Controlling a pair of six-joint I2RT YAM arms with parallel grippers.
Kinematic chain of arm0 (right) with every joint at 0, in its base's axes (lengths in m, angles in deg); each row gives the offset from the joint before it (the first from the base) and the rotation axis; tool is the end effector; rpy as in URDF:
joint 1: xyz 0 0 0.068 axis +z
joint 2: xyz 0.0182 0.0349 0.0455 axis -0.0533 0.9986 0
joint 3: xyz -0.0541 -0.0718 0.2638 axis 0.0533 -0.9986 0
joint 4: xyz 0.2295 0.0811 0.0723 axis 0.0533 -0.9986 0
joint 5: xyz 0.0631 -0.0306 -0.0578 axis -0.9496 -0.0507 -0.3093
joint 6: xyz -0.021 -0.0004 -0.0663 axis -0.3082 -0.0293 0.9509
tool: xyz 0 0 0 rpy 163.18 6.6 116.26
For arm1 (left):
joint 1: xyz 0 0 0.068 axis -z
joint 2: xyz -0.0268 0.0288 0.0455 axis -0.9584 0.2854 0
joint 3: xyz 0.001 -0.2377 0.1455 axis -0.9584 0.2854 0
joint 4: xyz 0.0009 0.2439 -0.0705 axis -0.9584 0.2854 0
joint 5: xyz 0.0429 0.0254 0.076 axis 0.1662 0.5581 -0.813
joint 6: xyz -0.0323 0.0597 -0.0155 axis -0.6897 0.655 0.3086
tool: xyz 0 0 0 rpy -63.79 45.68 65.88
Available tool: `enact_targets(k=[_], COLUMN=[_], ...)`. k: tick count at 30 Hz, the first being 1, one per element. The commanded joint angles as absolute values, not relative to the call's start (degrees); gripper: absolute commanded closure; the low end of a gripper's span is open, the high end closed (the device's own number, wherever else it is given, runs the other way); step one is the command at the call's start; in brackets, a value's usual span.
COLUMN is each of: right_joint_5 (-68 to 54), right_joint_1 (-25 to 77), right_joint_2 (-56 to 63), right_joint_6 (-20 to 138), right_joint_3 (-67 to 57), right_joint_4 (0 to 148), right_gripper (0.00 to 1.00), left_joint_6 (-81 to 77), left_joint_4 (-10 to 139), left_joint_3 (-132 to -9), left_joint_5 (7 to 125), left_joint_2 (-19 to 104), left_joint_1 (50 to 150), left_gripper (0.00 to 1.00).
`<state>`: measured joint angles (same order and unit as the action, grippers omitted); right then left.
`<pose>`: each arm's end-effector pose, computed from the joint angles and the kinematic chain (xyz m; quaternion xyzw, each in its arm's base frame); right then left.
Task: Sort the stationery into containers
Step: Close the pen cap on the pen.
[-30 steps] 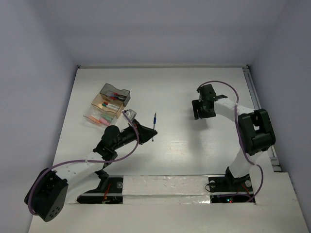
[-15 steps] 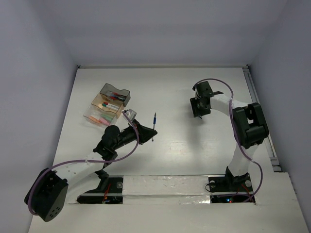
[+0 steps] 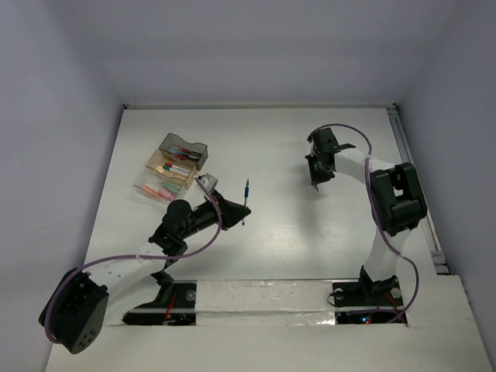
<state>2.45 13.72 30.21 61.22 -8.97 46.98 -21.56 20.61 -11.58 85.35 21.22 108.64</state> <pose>0.3704 0.1098 0.1617 -0.0991 0.9696 0.0273 0.2222 0.1509 -0.1384 0.2343 0.1960 0.6482 -0.5281 0.5124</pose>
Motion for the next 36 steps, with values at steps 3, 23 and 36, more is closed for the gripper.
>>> enact_targets(k=[3,23,36], right_joint_5=[-2.6,2.7,2.7], right_joint_1=[13.6,40.6,41.9], right_joint_2=[26.5,6.6,4.1], right_joint_6=[58.6,32.1,31.7], right_joint_3=[-10.0,-28.2,-32.6], right_joint_4=[51.4,108.6,111.3], right_gripper=[1.00,1.00,1.00], left_joint_6=[-20.7,-18.9,-17.3], left_joint_4=[17.5,19.0,22.2], left_joint_3=[-14.0,-15.0,-15.5], left_joint_5=[86.2,82.2,77.4], left_joint_2=[21.8,27.1,26.6], left_joint_1=[108.8,108.8,108.8], left_gripper=[1.00,1.00,1.00])
